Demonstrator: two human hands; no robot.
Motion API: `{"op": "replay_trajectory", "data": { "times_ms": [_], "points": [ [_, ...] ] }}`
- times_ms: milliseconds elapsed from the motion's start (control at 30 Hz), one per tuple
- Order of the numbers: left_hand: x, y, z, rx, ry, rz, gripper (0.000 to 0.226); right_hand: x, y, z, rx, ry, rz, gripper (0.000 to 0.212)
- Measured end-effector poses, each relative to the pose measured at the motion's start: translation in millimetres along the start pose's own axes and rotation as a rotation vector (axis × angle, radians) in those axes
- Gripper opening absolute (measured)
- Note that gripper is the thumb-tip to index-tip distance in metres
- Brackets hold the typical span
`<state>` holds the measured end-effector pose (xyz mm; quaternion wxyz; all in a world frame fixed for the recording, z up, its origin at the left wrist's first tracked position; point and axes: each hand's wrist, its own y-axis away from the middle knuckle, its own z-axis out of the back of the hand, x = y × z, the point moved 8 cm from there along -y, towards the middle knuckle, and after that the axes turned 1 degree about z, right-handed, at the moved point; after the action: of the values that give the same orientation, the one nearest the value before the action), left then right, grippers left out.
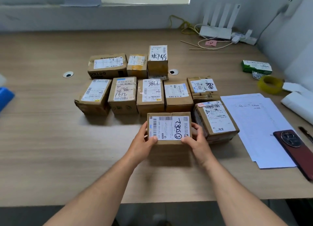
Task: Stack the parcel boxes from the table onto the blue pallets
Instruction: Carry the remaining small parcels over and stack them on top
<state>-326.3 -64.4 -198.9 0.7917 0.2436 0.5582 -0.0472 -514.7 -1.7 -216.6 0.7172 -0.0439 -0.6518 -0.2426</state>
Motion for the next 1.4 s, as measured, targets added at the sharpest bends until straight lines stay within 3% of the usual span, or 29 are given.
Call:
{"op": "replay_trajectory", "data": {
  "times_ms": [267,667,767,1233,1400],
  "points": [
    [0,26,51,-0.116,0.033,-0.035,0.057,35,14,-38,0.128,0.053,0.176,0.07],
    [-12,84,186,-0.254,-0.048,-0.124,0.053,107,39,-150,0.341,0.06,0.291,0.075],
    [-14,102,229,-0.274,-0.078,-0.151,0.05,132,49,-181,0.377,0.046,0.326,0.067],
    [34,195,452,-0.714,-0.515,-0.054,0.059,212,101,-388,0.587,-0.025,0.409,0.06],
    [48,227,517,-0.844,-0.615,-0.062,0.056,228,122,-458,0.644,0.025,0.436,0.075]
  ]
}}
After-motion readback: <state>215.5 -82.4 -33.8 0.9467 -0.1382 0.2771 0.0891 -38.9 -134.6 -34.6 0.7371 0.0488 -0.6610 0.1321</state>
